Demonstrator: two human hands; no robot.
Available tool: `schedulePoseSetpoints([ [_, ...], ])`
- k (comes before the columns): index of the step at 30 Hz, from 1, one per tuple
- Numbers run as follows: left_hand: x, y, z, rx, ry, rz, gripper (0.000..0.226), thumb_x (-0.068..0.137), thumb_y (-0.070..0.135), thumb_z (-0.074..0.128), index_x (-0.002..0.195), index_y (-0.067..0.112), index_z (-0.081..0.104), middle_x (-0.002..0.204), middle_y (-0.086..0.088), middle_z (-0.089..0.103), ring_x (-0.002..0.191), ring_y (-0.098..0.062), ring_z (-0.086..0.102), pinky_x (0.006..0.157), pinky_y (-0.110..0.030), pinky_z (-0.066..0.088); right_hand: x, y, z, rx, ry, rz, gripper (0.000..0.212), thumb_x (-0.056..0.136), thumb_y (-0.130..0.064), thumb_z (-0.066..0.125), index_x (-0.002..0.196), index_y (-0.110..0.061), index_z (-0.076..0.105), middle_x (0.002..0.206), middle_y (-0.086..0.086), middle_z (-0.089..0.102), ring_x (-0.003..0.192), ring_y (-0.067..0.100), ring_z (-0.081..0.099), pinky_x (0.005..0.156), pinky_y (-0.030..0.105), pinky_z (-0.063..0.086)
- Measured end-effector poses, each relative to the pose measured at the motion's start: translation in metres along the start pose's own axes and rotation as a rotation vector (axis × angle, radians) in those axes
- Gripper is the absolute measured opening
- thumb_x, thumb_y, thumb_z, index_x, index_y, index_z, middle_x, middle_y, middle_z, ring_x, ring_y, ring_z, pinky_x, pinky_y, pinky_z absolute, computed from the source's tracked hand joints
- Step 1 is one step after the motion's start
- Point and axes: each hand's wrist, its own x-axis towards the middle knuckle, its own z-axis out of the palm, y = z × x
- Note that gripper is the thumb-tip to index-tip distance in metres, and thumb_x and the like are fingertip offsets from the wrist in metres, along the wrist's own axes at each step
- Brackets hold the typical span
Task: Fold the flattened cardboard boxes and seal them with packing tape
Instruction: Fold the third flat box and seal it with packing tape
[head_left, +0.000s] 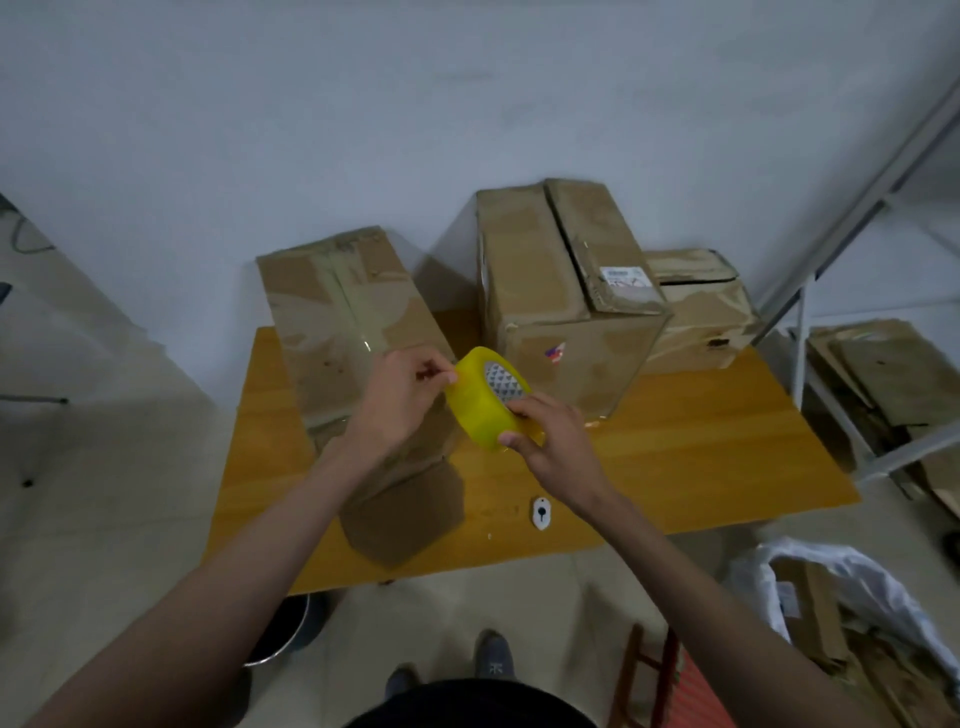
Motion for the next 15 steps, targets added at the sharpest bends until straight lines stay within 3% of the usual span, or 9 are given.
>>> schedulePoseSetpoints([
  [5,0.031,0.013,-0.018,0.096,-0.066,0.0,0.007,0.09,0.006,0.066,0.083,0.01,0.065,0.081,-0.001,0.065,0.076,-0.018,0.06,0.065,-0.021,0.039,0.029,-0.012,-0.013,0.021,-0.164,0.012,0.032,0.1,-0.036,0.055,0.124,-0.014,0.058,0.116,0.008,0.066,0.11,0.03,0.059,0.096,0.051,0.043],
  [9,0.055,0.017,-0.053,0.104,-0.051,-0.023,0.021,0.09,0.001,0.058,0.079,0.019,0.056,0.075,0.0,0.066,0.066,-0.003,0.056,0.059,-0.009,0.038,0.053,-0.023,-0.022,0.103,-0.119,0.03,0.033,0.103,-0.04,0.048,0.113,-0.011,0.058,0.096,0.009,0.064,0.092,0.029,0.06,0.085,0.051,0.046],
  [11,0.063,0.016,-0.067,0.116,-0.123,-0.059,0.024,0.093,0.004,0.057,0.078,0.023,0.054,0.077,-0.002,0.068,0.073,-0.011,0.059,0.063,-0.009,0.038,0.066,-0.026,-0.024,0.184,-0.096,0.058,0.032,0.102,-0.04,0.049,0.106,-0.01,0.059,0.09,0.008,0.062,0.086,0.027,0.061,0.077,0.049,0.048],
  [13,0.069,0.012,-0.076,0.06,-0.167,-0.106,0.021,0.096,0.008,0.057,0.08,0.021,0.055,0.077,-0.002,0.067,0.075,-0.017,0.06,0.074,-0.023,0.047,0.079,-0.028,-0.022,0.24,-0.128,0.083,0.032,0.102,-0.043,0.05,0.1,-0.012,0.057,0.089,0.011,0.062,0.082,0.026,0.065,0.071,0.046,0.049],
  [15,0.076,0.007,-0.084,-0.028,-0.155,-0.15,0.015,0.096,0.011,0.061,0.082,0.014,0.058,0.076,-0.008,0.07,0.072,-0.018,0.062,0.078,-0.036,0.051,0.089,-0.03,-0.016,0.274,-0.148,0.081,0.031,0.101,-0.045,0.05,0.094,-0.016,0.058,0.082,0.007,0.061,0.072,0.009,0.061,0.063,0.028,0.046],
])
